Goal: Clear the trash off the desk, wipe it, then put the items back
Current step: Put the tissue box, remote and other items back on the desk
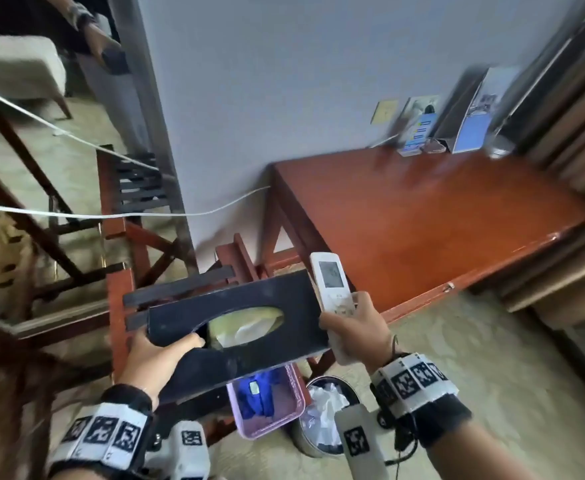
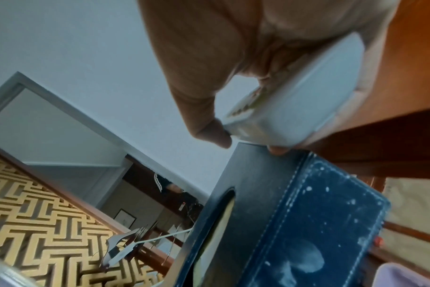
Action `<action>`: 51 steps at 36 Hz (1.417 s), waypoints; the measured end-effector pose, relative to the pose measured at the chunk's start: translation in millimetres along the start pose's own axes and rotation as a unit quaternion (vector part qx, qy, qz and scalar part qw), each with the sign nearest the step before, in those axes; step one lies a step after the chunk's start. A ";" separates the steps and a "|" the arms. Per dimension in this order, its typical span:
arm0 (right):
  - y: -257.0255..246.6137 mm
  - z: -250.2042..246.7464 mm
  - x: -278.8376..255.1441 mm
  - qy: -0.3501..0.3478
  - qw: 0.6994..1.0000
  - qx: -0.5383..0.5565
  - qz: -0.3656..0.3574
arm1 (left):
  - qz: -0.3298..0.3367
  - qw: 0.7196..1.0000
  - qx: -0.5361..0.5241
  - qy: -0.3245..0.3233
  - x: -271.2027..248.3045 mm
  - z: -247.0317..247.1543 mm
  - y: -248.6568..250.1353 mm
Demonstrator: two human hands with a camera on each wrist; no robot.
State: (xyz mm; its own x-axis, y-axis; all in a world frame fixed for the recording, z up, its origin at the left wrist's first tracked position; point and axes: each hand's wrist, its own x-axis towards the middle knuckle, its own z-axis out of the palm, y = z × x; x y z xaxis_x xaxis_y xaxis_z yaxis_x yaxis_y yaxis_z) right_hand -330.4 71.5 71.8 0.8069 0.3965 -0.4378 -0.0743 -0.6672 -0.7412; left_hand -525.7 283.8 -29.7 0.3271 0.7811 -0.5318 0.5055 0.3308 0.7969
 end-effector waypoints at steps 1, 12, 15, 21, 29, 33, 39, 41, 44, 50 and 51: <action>7.3 -16.1 -1.9 0.010 1.000 0.003 0.001 | 0.015 1.000 0.000 -0.008 -7.3 15.7 9.6; 74.6 -156.1 -16.5 0.107 0.994 0.008 -0.031 | 0.056 0.996 0.007 -0.066 -87.9 155.2 38.6; 87.2 -198.7 -20.4 0.115 0.992 0.021 -0.039 | 0.050 0.996 0.001 -0.077 -115.1 186.7 42.5; 102.4 -251.0 -28.8 0.129 0.989 0.034 -0.069 | 0.080 0.993 -0.022 -0.082 -162.5 226.8 57.0; 109.3 -274.4 -49.9 0.134 0.985 0.041 -0.096 | 0.119 0.987 -0.038 -0.103 -198.3 232.9 77.3; 110.1 -280.9 -60.4 0.150 0.982 0.072 -0.087 | 0.126 0.984 -0.047 -0.120 -199.1 235.8 85.0; 105.5 -291.0 -72.6 0.129 0.987 0.064 -0.076 | 0.142 0.982 -0.038 -0.122 -190.6 227.8 93.7; 104.5 -292.3 -72.8 0.114 0.989 0.055 -0.077 | 0.162 0.979 -0.035 -0.115 -191.6 228.3 101.6; 104.8 -296.6 -71.5 0.098 0.990 0.053 -0.081 | 0.173 0.979 -0.033 -0.106 -194.1 235.4 110.7; 113.8 -325.9 -60.1 0.117 0.988 0.058 -0.089 | 0.185 0.977 -0.027 -0.106 -203.4 273.9 127.8; 116.6 -333.8 -56.1 0.121 0.987 0.053 -0.093 | 0.187 0.976 -0.025 -0.107 -205.2 282.9 130.1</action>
State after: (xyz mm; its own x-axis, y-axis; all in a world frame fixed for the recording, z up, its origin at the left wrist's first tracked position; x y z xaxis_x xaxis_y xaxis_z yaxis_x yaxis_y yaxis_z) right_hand -188.7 -239.0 179.7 0.9277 0.3355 -0.1638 0.0386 -0.5225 -0.8518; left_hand -301.2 16.7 102.0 0.6427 0.7258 -0.2452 0.2818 0.0737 0.9566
